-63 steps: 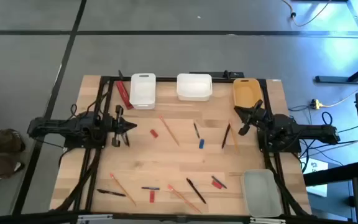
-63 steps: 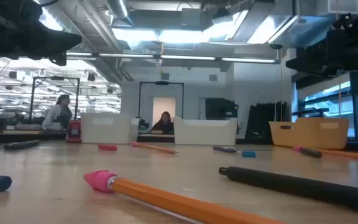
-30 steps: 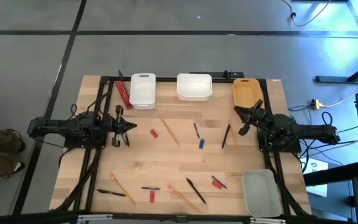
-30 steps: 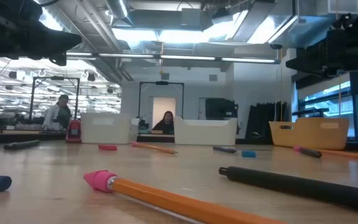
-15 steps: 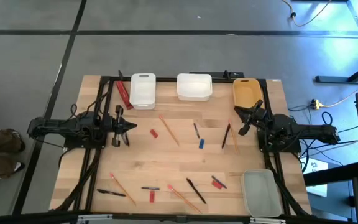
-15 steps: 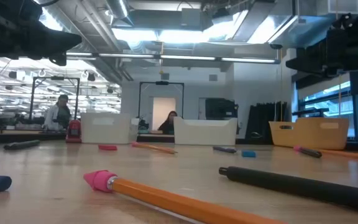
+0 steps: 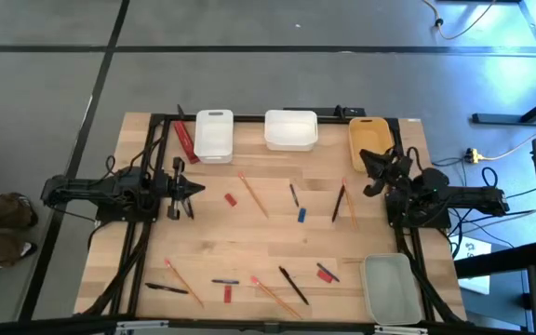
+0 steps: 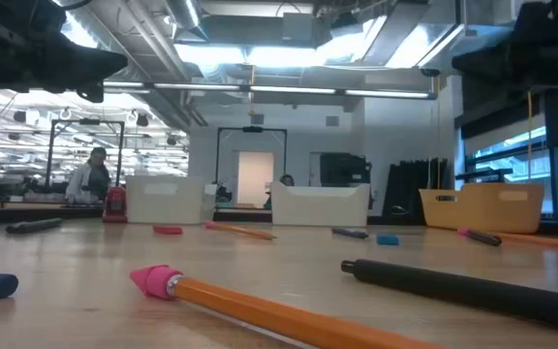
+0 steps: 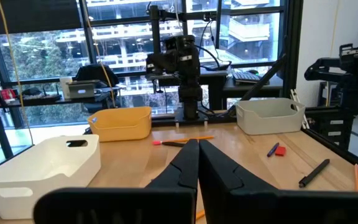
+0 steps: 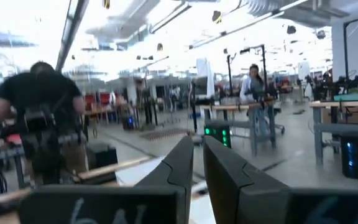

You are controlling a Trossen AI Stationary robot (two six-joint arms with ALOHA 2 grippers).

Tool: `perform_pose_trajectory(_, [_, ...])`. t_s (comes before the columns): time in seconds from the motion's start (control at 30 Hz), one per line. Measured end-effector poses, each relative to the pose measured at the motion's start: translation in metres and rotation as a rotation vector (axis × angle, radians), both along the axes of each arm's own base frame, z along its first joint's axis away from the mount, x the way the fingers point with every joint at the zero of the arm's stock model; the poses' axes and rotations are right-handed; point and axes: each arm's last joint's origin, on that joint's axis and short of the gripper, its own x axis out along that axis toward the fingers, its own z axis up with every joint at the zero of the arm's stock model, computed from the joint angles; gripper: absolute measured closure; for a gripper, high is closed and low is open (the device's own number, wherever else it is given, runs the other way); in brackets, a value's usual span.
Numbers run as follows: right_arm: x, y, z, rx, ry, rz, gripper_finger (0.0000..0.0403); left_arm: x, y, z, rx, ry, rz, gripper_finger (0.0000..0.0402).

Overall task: Sort crayons/erasers/pens/pencils in bins
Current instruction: Put the yellow pencil into the yellow bin

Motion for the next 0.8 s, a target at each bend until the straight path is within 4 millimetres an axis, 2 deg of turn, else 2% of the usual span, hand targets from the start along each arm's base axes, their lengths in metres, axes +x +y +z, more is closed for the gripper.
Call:
perform_pose_trajectory(0.2, [-0.005,0.001,0.013,0.019,-0.146,0.054,0.0362,0.0,0.0,0.0,0.0,0.0,0.0,0.0401])
perform_pose_trajectory(0.3, [-0.008,0.001,0.023,0.062,-0.199,0.077,0.0377,0.0,0.0,0.0,0.0,0.0,0.001,0.0401])
perform_pose_trajectory(0.37, [-0.01,0.001,0.031,0.059,-0.202,0.062,0.0394,0.0,0.0,0.0,0.006,0.0,0.001,0.0401])
perform_pose_trajectory(0.57, [-0.015,0.0,0.063,0.04,-0.153,0.011,0.0399,0.0,0.0,0.004,0.031,-0.035,0.005,0.0401])
perform_pose_trajectory(0.7, [-0.015,-0.001,0.083,0.06,-0.023,-0.032,0.04,-0.005,0.003,0.022,0.033,-0.153,0.106,0.0401])
perform_pose_trajectory(0.8, [-0.014,-0.002,0.1,0.093,0.052,-0.079,0.04,-0.012,0.005,0.048,0.044,-0.212,0.169,0.0401])
